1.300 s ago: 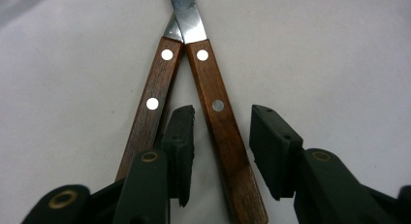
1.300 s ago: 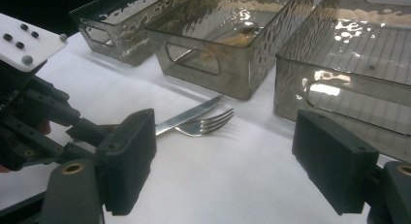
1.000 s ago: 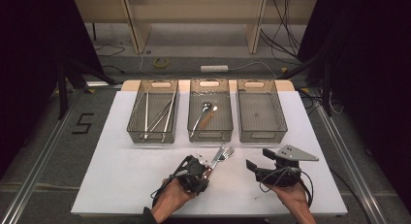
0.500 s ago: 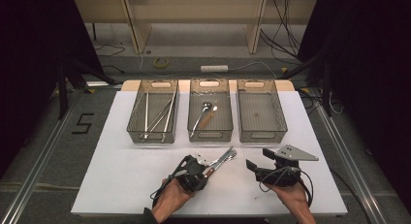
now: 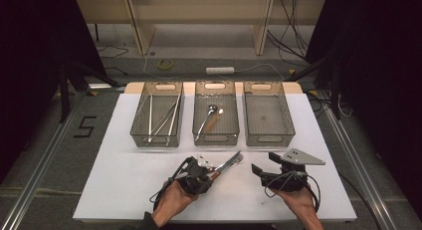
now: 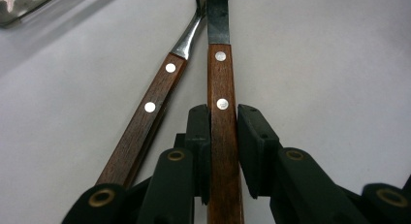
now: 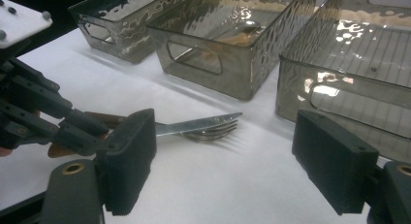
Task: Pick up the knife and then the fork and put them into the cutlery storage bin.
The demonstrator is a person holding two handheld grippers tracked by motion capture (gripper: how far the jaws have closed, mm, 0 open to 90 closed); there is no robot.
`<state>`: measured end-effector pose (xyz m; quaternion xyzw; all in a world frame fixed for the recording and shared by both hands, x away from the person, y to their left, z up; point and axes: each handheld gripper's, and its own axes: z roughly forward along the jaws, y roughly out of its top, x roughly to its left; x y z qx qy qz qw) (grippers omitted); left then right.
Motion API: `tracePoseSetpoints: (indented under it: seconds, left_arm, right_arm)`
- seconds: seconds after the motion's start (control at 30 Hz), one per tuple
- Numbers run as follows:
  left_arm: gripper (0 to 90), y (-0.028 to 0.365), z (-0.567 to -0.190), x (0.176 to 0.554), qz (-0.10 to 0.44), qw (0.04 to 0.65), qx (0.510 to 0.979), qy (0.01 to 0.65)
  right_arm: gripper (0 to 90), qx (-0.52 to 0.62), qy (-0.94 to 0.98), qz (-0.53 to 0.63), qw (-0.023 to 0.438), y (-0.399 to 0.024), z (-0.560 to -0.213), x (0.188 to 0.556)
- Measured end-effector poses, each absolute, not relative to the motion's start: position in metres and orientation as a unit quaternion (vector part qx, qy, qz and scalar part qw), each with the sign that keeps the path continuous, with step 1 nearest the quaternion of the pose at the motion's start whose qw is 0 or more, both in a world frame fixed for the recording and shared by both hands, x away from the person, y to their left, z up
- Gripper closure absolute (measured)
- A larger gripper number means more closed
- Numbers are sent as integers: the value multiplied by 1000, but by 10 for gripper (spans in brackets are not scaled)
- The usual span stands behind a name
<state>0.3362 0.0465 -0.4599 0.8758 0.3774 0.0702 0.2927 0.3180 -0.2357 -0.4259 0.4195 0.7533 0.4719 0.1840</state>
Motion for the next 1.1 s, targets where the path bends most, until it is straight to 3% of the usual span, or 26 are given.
tracePoseSetpoints:
  seconds: [1.1]
  left_arm:
    - [753, 49, -418, 344, 74, 371, 854, 358]
  right_arm:
    - [250, 426, 747, 474, 187, -240, -425, 318]
